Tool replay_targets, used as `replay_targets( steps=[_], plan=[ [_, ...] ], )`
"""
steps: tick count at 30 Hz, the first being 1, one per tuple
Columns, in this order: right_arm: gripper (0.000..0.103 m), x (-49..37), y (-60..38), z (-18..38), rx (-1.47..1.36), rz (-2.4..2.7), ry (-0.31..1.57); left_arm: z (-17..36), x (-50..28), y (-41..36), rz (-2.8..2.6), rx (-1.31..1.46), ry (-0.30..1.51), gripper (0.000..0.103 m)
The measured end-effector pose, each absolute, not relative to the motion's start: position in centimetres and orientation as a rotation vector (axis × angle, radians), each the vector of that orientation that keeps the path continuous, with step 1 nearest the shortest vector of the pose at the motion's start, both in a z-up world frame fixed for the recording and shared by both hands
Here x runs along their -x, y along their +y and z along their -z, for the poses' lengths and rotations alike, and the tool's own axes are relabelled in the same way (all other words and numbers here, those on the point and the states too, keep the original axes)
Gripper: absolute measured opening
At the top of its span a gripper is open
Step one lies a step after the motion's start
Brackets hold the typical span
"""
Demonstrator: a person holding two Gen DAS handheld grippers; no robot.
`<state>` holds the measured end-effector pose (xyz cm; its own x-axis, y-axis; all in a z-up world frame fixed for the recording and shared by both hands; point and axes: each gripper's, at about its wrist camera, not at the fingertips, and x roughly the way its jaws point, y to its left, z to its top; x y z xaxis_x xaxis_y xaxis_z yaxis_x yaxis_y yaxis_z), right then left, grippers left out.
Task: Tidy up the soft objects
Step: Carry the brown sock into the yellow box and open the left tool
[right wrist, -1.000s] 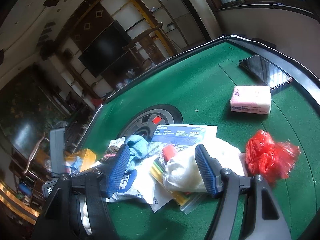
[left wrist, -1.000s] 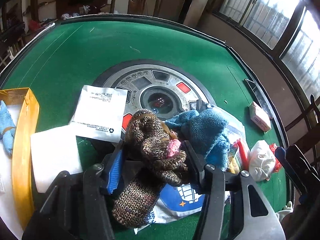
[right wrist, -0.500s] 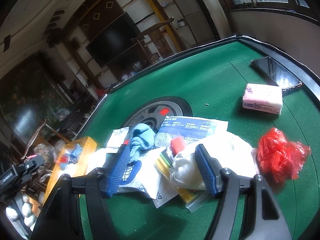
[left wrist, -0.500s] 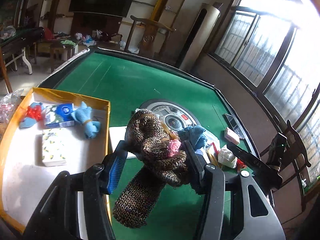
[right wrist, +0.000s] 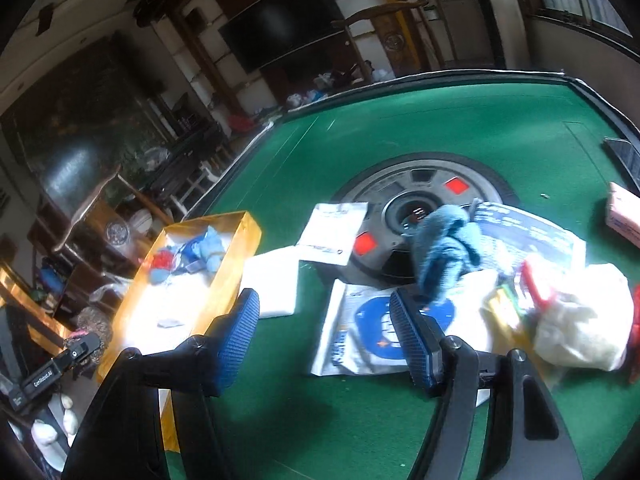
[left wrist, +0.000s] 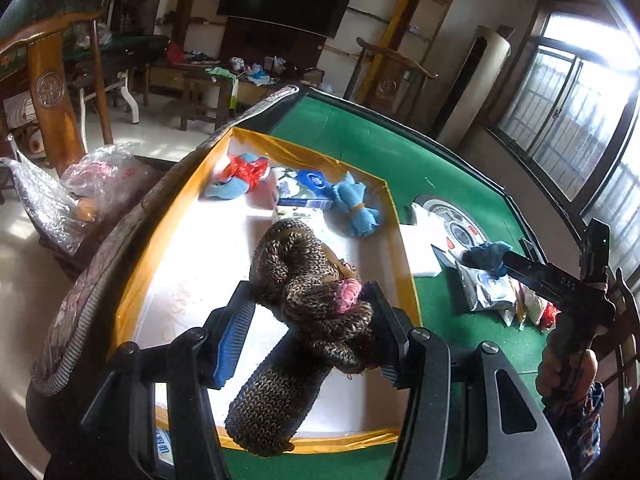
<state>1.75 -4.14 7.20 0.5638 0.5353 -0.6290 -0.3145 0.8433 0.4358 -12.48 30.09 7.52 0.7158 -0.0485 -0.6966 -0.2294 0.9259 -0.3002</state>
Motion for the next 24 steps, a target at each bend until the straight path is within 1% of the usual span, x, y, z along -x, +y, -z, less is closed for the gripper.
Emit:
replay_targets(
  steps=[6, 9, 13, 17, 19, 20, 24],
  plan=[
    [0.063, -4.0, 4.6, -4.9, -0.154, -0.575, 0.968, -4.5, 9.7, 32.4, -0.172, 0.384, 0.910, 0.054],
    [0.063, -4.6, 7.5, -4.0, -0.097, -0.551, 1.000, -3.4, 8.2, 32.7, -0.215, 0.336, 0.955, 0.055],
    [0.063, -5.1, 10.3, -3.0, -0.030, -0.517, 1.025, -3.4, 7.5, 33.7, -0.247, 0.333, 0.936, 0.057],
    [0.063, -5.7, 12.1, -2.2, 0.006, -0.483, 1.055, -4.7, 8.8, 34.7, -0.226, 0.390, 0.867, 0.060],
    [0.065, -5.8, 12.6, -1.7, 0.032, -0.466, 1.063, -5.3, 9.8, 34.8, -0.207, 0.408, 0.841, 0.061],
    [0.068, -5.8, 12.8, -1.4, 0.042, -0.462, 1.071, -5.5, 10.3, 34.8, -0.204, 0.413, 0.831, 0.061],
    [0.067, -5.9, 13.2, -1.1, 0.070, -0.447, 1.068, -6.2, 12.0, 34.2, -0.183, 0.387, 0.828, 0.061]
  ],
)
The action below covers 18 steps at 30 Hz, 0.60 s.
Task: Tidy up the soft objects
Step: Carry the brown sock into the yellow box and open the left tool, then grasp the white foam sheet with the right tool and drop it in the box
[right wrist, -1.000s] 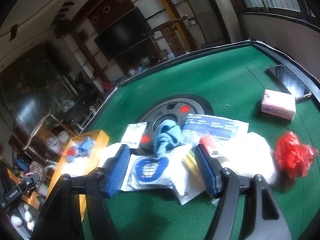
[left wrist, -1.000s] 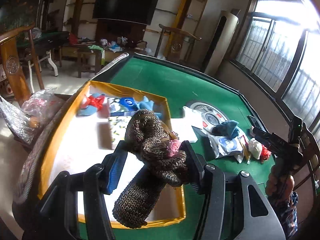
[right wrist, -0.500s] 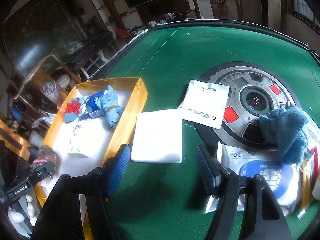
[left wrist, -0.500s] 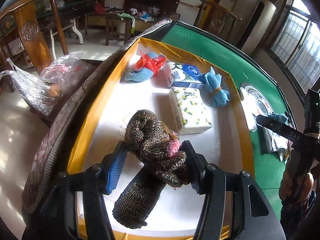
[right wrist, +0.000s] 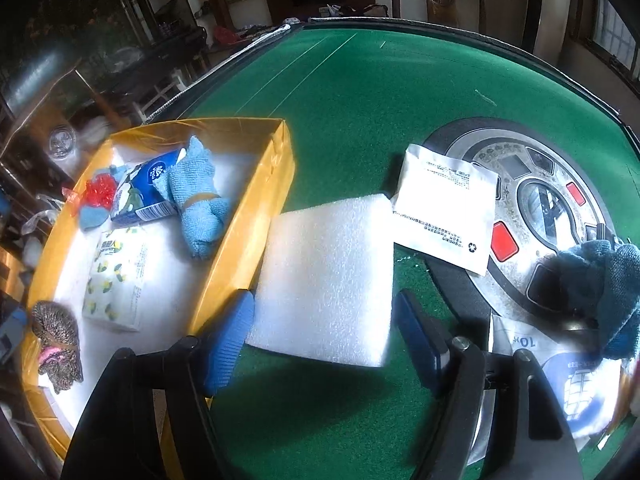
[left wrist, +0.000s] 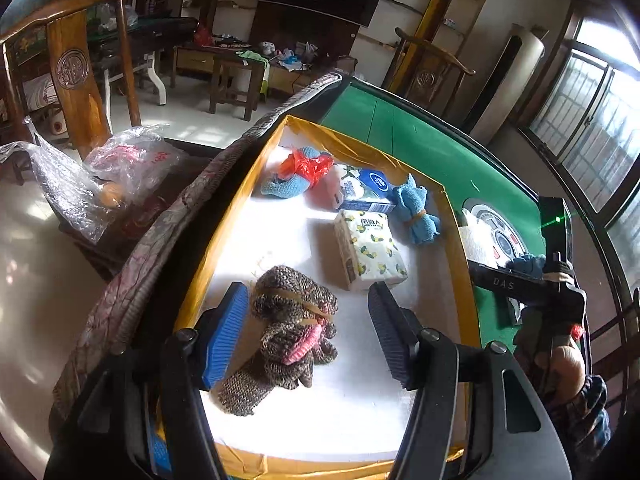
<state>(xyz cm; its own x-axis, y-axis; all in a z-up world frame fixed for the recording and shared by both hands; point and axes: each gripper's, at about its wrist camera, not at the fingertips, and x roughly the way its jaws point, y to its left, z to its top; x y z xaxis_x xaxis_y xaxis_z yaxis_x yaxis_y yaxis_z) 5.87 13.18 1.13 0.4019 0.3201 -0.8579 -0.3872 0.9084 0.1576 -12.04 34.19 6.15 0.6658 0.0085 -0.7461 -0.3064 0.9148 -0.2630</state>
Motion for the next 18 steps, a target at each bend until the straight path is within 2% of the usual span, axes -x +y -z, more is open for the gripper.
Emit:
replay_targets(
  steps=[1, 2, 4, 6, 7, 9, 11, 18],
  plan=[
    [0.065, -6.0, 13.2, -1.2, 0.072, -0.442, 1.068, -6.2, 12.3, 33.8, -0.188, 0.366, 0.839, 0.062],
    [0.054, -6.0, 13.2, -1.3, 0.075, -0.441, 1.068, -6.0, 12.5, 33.5, -0.200, 0.341, 0.863, 0.062],
    [0.049, -5.9, 13.3, -1.4, 0.094, -0.465, 1.066, -5.2, 12.4, 32.9, -0.215, 0.300, 0.929, 0.062],
    [0.033, -5.7, 13.1, -2.0, 0.084, -0.470, 1.055, -4.0, 11.6, 32.4, -0.213, 0.272, 1.012, 0.062],
    [0.030, -5.6, 13.0, -2.3, 0.079, -0.467, 1.043, -3.4, 11.1, 32.3, -0.227, 0.261, 1.049, 0.062],
    [0.017, -5.4, 12.4, -3.1, 0.055, -0.472, 1.025, -2.5, 9.7, 32.4, -0.240, 0.247, 1.095, 0.062],
    [0.013, -5.2, 11.8, -4.0, 0.029, -0.474, 1.011, -2.3, 8.3, 32.7, -0.257, 0.257, 1.108, 0.062],
    [0.013, -2.9, 10.2, -8.2, -0.015, -0.530, 0.926, -3.3, 5.9, 36.0, -0.285, 0.460, 0.985, 0.062]
  ],
)
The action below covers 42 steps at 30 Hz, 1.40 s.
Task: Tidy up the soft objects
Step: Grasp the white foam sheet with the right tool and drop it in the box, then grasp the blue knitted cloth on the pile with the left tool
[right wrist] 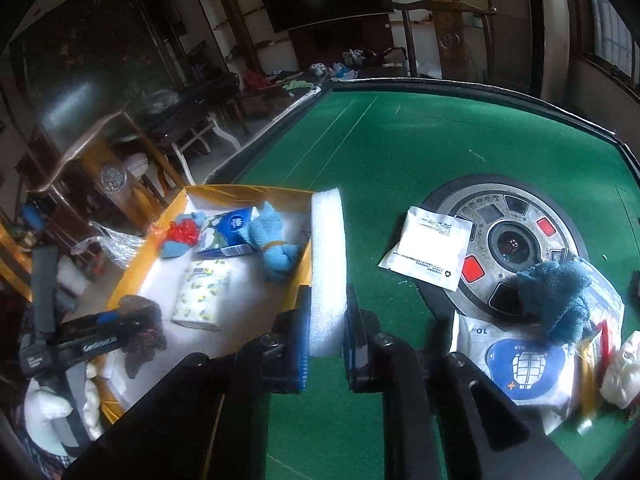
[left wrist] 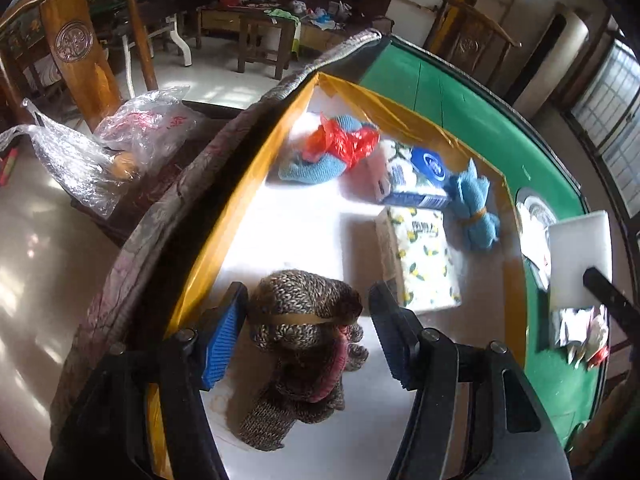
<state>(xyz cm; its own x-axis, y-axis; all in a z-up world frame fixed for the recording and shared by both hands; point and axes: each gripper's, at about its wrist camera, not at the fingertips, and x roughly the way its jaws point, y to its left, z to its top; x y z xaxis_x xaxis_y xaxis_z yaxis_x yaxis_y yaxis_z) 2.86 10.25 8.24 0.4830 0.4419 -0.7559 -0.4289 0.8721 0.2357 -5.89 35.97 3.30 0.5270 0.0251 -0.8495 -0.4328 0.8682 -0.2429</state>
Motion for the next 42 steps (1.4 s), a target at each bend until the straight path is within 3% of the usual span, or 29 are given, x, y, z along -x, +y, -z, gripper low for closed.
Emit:
replay_targets(
  steps=[8, 11, 13, 14, 15, 16, 28, 42],
  plan=[
    [0.013, 1.0, 14.1, -8.3, -0.115, -0.814, 1.038, -6.0, 12.5, 35.9, -0.219, 0.599, 0.785, 0.062],
    [0.014, 1.3, 16.5, -5.7, -0.162, -0.903, 1.149, -6.8, 14.6, 35.8, -0.234, 0.586, 0.740, 0.070],
    [0.024, 1.3, 17.8, -4.3, -0.173, -0.917, 1.194, -7.1, 15.8, 35.7, -0.240, 0.573, 0.722, 0.071],
    [0.040, 1.2, 18.3, -3.8, -0.155, -0.903, 1.203, -7.2, 16.1, 35.9, -0.239, 0.570, 0.715, 0.071],
    [0.049, 1.2, 18.7, -3.4, -0.123, -0.876, 1.206, -7.3, 16.6, 35.9, -0.237, 0.564, 0.709, 0.071],
    [0.049, 1.1, 18.9, -3.3, -0.090, -0.842, 1.199, -7.3, 17.0, 35.9, -0.238, 0.553, 0.704, 0.071],
    [0.059, 2.1, 7.6, -9.7, -0.039, -0.605, 0.829, -7.0, 18.5, 31.9, -0.180, 0.486, 0.690, 0.071],
    [0.060, -1.5, -15.5, -8.5, -0.333, -0.101, 0.643, -9.1, 8.1, 14.2, 0.124, 0.314, 0.857, 0.071]
  ],
)
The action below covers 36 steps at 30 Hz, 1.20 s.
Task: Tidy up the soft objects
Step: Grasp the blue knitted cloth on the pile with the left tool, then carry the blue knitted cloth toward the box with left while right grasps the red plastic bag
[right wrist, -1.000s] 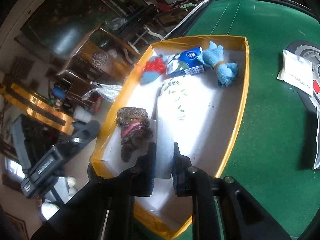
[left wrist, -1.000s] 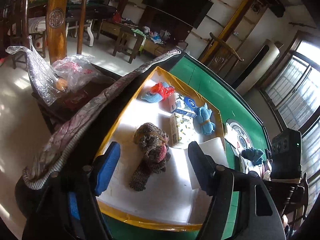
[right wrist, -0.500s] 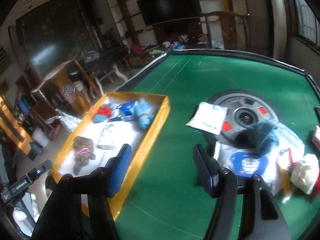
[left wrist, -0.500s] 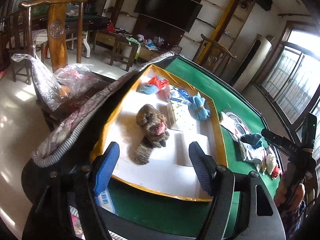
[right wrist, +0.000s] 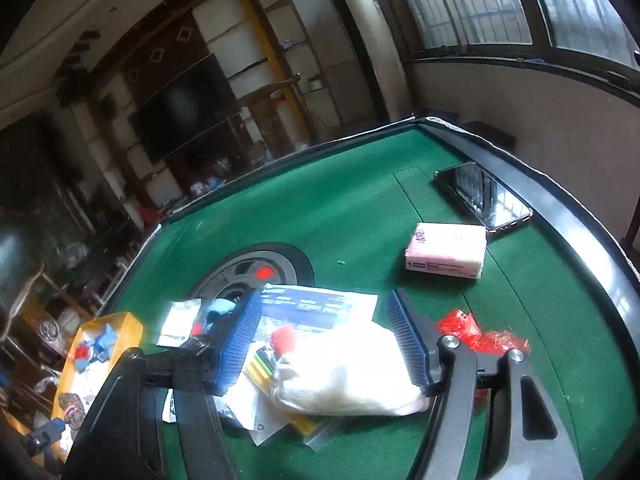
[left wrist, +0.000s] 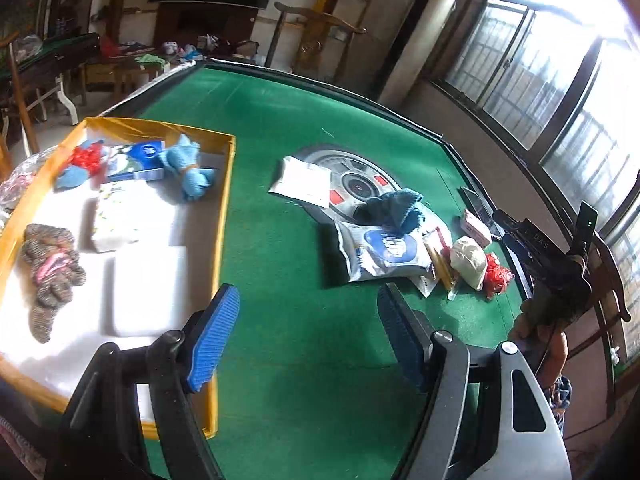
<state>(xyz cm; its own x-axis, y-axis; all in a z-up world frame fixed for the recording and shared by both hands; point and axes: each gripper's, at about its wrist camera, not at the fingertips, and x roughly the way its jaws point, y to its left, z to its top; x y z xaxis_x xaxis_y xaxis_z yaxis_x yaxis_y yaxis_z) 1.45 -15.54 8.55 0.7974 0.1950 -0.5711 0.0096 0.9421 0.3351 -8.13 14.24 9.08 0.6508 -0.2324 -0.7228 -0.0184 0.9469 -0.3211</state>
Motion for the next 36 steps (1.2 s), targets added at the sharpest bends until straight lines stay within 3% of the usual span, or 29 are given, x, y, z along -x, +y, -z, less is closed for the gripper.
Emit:
replay_targets(
  steps=[12, 25, 26, 27, 28, 30, 36],
  plan=[
    [0.060, -1.0, -18.9, -7.6, -0.491, -0.141, 0.643, -6.9, -6.8, 3.9, 0.175, 0.272, 0.962, 0.071],
    [0.061, -1.4, -18.8, -7.1, -0.499, -0.141, 0.659, -3.2, -10.5, 1.1, 0.158, 0.197, 1.010, 0.071],
    [0.061, -1.3, -18.7, -7.1, -0.495, -0.140, 0.658, -3.2, -10.5, 0.8, 0.171, 0.180, 1.011, 0.067],
    [0.061, -1.3, -18.7, -7.1, -0.492, -0.138, 0.657, -3.2, -10.4, 0.6, 0.200, 0.170, 1.009, 0.044],
    [0.061, -1.3, -18.7, -7.1, -0.493, -0.136, 0.657, -3.2, -10.3, 0.5, 0.218, 0.167, 1.013, 0.031],
    [0.060, -1.2, -18.7, -7.0, -0.496, -0.130, 0.660, -3.6, -9.9, 1.0, 0.223, 0.183, 1.006, 0.024],
    [0.061, -1.4, -19.4, -6.8, -0.506, -0.105, 0.660, -7.4, -6.7, 3.6, 0.252, 0.230, 0.895, 0.024]
  ],
)
